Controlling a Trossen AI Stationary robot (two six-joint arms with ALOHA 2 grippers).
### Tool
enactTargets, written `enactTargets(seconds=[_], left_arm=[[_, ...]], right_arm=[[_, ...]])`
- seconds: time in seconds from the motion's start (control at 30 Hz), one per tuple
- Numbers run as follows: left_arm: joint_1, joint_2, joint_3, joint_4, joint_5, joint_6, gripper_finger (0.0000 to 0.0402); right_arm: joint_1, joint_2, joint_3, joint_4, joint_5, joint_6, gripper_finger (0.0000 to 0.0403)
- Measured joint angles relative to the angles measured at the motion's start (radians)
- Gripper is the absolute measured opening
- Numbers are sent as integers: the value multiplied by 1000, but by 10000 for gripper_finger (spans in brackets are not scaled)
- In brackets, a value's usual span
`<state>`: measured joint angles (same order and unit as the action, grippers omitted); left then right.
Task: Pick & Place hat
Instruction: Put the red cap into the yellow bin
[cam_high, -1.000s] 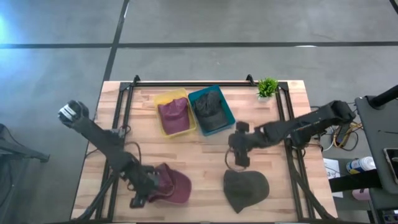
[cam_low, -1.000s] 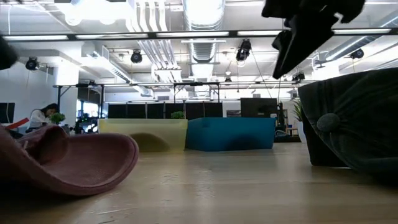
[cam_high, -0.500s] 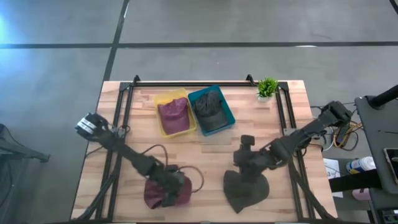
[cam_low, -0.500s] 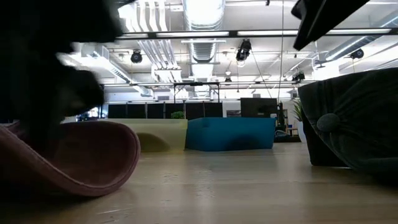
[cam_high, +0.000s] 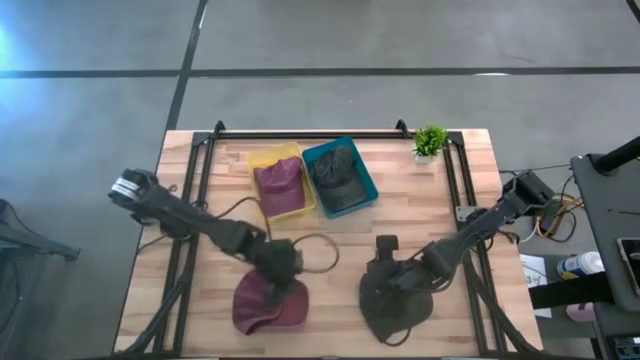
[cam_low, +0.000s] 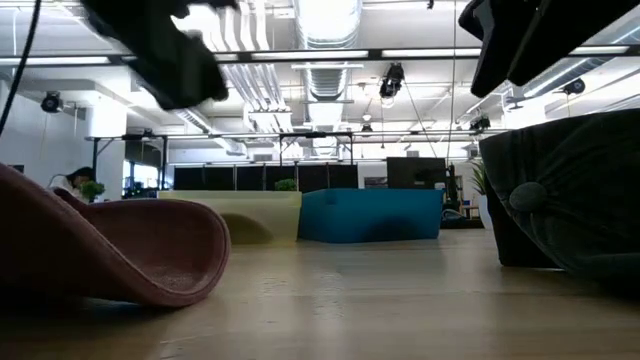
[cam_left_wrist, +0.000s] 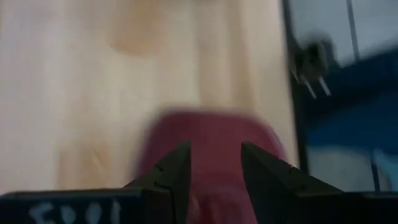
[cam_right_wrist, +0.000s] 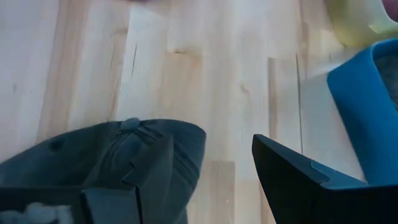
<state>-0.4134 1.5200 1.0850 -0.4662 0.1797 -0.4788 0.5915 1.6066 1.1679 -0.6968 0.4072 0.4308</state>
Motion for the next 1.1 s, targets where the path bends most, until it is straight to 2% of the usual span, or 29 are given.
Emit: enactTargets(seconds=[0.17, 0.27, 0.37, 0.5, 0.6, 0.77, 0.97, 1.1], left_arm=[[-143, -27, -3, -138, 44, -10, 133], [-171, 13, -39, -118, 43, -36, 133], [-163, 79, -81, -4, 42, -46, 133], [-111, 188, -93, 188, 37, -46, 133], [-48, 269, -77, 236, -6, -48, 133], [94, 336, -40, 355, -88, -37, 133], [247, 289, 5, 361, -153, -29, 133], [262, 181, 11, 302, -156, -10, 133]], right_arm=[[0, 61, 25, 3, 1, -89, 215], [-4, 95, 41, 5, -1, -127, 215], [-12, 120, 44, 19, -40, -162, 215], [-21, 126, 43, 42, -64, -185, 215], [-23, 115, 43, 42, -65, -199, 215], [-23, 86, 47, 43, -64, -220, 215], [-23, 59, 47, 12, -54, -233, 215], [-25, 44, 47, -6, 12, -294, 215]])
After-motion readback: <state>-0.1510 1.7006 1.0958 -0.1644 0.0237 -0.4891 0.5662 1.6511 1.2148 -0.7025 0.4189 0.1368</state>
